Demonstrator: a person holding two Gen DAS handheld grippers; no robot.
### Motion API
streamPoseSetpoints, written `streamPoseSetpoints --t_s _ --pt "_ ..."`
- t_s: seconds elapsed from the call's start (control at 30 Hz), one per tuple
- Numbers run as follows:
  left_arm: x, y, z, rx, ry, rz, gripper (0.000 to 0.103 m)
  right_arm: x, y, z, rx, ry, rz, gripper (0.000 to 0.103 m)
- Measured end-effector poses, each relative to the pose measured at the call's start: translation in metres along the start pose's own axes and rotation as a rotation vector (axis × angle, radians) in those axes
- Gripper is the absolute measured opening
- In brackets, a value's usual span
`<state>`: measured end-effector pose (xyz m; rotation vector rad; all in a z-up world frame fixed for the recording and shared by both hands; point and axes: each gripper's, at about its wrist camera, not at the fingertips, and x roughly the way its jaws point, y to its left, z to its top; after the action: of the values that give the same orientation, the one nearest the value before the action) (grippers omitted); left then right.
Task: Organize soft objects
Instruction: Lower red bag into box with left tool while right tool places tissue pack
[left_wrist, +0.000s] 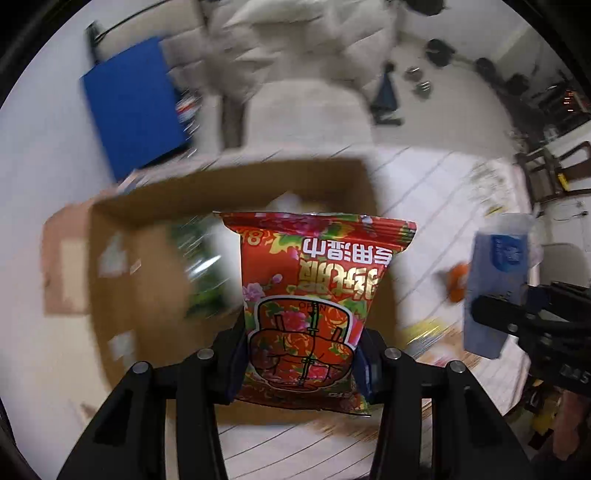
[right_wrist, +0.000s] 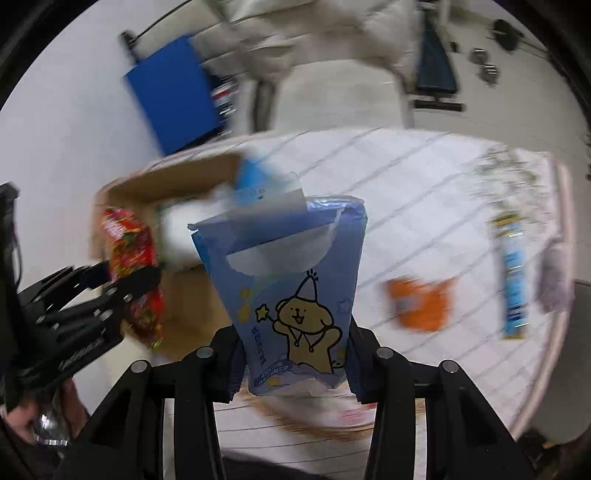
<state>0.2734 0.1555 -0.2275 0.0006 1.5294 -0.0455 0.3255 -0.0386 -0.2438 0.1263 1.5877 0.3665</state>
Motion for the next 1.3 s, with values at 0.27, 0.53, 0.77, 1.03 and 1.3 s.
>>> streamPoseSetpoints --t_s 0.27,0.53,0.77,1.03,1.3 --pt "0.073 0.117 -0.033 -0.133 0.2 0.007 0.044 0.106 0.132 -0.026 -0.037 0.118 0.095 0.046" --pt "0.119 0.148 -0.022 -0.136 0.28 -0.02 0.044 0.173 0.178 -0.033 -0.028 0.158 0.026 0.047" --pt "0.134 0.154 -0.018 -0.129 0.323 -0.042 0.045 0.183 0.204 -0.045 -0.014 0.171 0.028 0.049" --pt "0.114 0.174 -0.005 -0.187 0.277 -0.065 0.055 0.176 0.214 -0.047 0.009 0.162 0.041 0.086" --pt "0.066 0.16 -0.014 -0.186 0.166 -0.052 0.069 0.134 0.214 -0.047 -0.051 0.131 -0.052 0.088"
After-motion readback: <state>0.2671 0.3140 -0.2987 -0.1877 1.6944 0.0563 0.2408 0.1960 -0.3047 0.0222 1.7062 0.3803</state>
